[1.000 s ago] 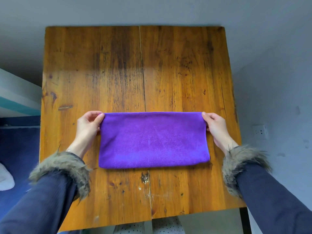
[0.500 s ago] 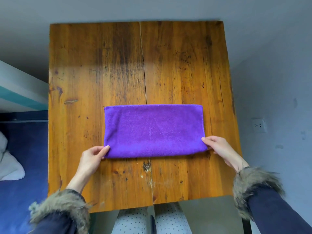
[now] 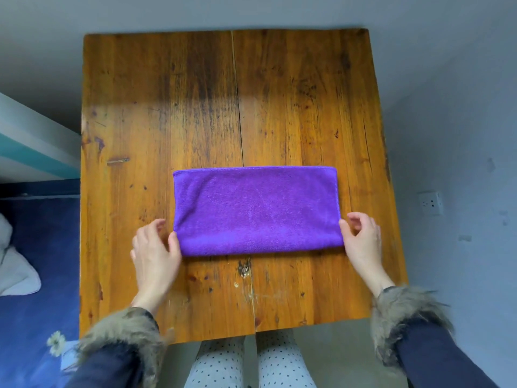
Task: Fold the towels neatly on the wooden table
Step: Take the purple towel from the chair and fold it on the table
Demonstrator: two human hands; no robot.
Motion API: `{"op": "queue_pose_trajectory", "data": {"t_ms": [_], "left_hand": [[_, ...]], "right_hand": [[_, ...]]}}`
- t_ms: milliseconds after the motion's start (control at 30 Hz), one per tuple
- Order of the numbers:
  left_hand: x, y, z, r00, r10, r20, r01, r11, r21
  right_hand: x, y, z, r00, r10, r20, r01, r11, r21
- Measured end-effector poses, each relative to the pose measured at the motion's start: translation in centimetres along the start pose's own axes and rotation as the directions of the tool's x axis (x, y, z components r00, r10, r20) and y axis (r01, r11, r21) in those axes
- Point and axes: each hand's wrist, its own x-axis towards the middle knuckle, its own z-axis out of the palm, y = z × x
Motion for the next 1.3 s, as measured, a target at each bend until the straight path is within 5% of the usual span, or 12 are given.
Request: {"op": "queue_pose_trajectory", "data": {"t_ms": [67,200,533,667,767,833,967,1300], "left_hand": [[-0.1,2.0,0.9,0.968,0.243,-0.069,-0.233,0.965,0.119],[2.5,5.1,4.3,0.871,0.483,0.090,-0.490,0.840,0.233],[5.5,2.9,6.0,0.837,0.517,0.181,-0.544,0.746,0.384],[5.7,3.3,4.5,0.820,0.535,0.206,-0.564,0.816,0.129],[5.6,2.3,2.4,0.883,0.470,0.000,-0.464,0.872,-0.154],[5.4,1.2,1.3,0.957,0.252,-0.143,-0.276,0.943,-0.185],[5.7,-0.3,0.6,0.997,-0.082,-0.016,0.077,0.975,-0.208],[6.2,1.6,1.1,0.971,-0.193,0.143,0.206,0.975,-0.082]], "right_hand": [[-0.9,-1.5,1.5,0.953,-0.268,-0.143,0.258,0.962,-0.088],[-0.2,-4.4,6.4,0.831,-0.556,-0.004,0.531,0.795,-0.294],[3.0,-2.4,8.8,0.837,-0.546,0.029,0.496,0.736,-0.461],[2.7,-3.2,8.3,0.864,-0.499,0.074,0.473,0.751,-0.461],[0.7,-5.3,8.6,0.857,-0.514,0.041,0.481,0.768,-0.423],[-1.3,-7.1,9.8,0.791,-0.607,0.077,0.579,0.704,-0.410],[-3.6,-8.9,13.0,0.748,-0.647,0.147,0.637,0.638,-0.433],[-3.2,-8.2,14.3,0.762,-0.638,0.112,0.595,0.621,-0.511]]}}
